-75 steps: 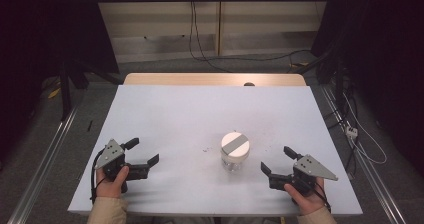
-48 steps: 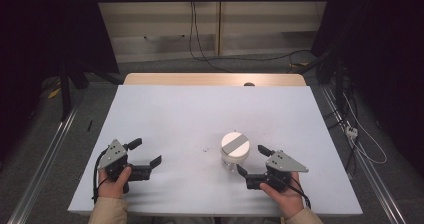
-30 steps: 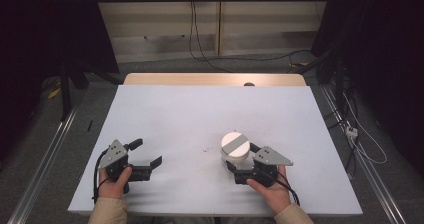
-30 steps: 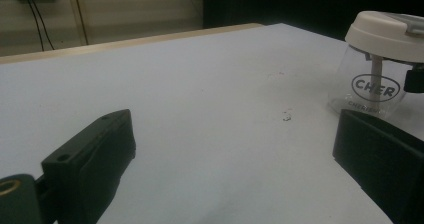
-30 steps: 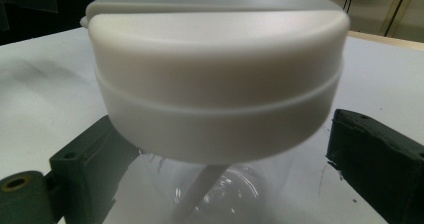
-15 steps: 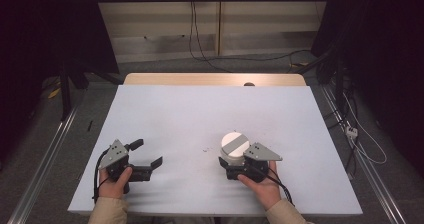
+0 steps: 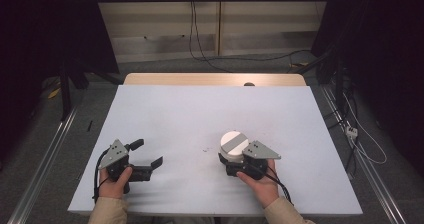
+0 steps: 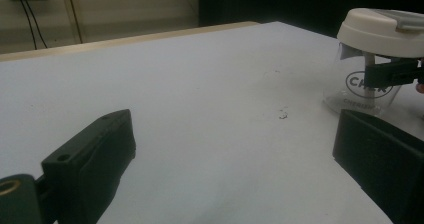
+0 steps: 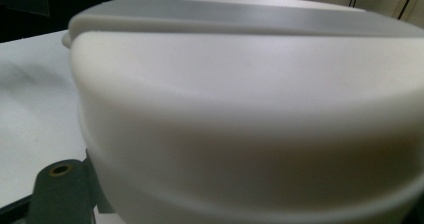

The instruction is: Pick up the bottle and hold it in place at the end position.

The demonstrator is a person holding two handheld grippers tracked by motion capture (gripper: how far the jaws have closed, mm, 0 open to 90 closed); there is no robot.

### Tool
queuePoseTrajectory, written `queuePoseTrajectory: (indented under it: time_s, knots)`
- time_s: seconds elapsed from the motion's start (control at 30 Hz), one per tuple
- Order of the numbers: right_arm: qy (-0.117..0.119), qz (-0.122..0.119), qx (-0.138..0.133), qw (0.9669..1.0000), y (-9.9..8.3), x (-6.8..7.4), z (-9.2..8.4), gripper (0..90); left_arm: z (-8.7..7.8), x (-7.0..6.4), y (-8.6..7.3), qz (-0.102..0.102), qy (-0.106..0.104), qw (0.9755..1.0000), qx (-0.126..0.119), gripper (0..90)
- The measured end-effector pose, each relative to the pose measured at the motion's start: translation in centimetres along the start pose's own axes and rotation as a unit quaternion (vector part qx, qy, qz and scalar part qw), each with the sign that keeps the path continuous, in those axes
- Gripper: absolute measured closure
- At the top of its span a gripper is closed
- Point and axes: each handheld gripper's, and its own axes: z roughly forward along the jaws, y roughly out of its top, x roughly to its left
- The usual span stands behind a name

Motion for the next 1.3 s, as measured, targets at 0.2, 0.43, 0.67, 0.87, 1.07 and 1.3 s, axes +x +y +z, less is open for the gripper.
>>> queuePoseTrajectory:
  time_s: [0.2, 0.43, 0.67, 0.87, 1.07, 1.3]
  knots:
    - [0.012, 0.002, -0.004, 0.9999, 0.4, -0.3, 0.3, 18.3, 0.0, 0.0, 0.0, -0.003, -0.002, 1.0000, -0.002, 3.1]
    - [0.018, 0.001, -0.013, 0.9998, 1.1, -0.4, 0.8, 18.4, 0.0, 0.0, 0.0, -0.003, -0.004, 1.0000, -0.001, 3.1]
    - [0.014, -0.002, -0.017, 0.9998, 1.8, -0.8, 1.5, 18.4, 0.1, -0.1, -0.1, -0.002, -0.005, 1.0000, -0.001, 3.2]
    - [0.018, 0.001, -0.013, 0.9998, 2.1, -1.1, 2.1, 18.4, 0.1, -0.1, -0.1, -0.002, -0.005, 1.0000, 0.000, 3.2]
    - [0.019, -0.005, -0.012, 0.9997, 2.3, -1.1, 2.7, 18.4, 0.1, -0.1, -0.1, 0.001, -0.008, 1.0000, 0.000, 3.2]
    - [0.019, -0.007, -0.011, 0.9997, 2.5, -1.3, 3.4, 18.4, 0.2, -0.2, -0.1, -0.001, -0.009, 1.0000, 0.000, 3.2]
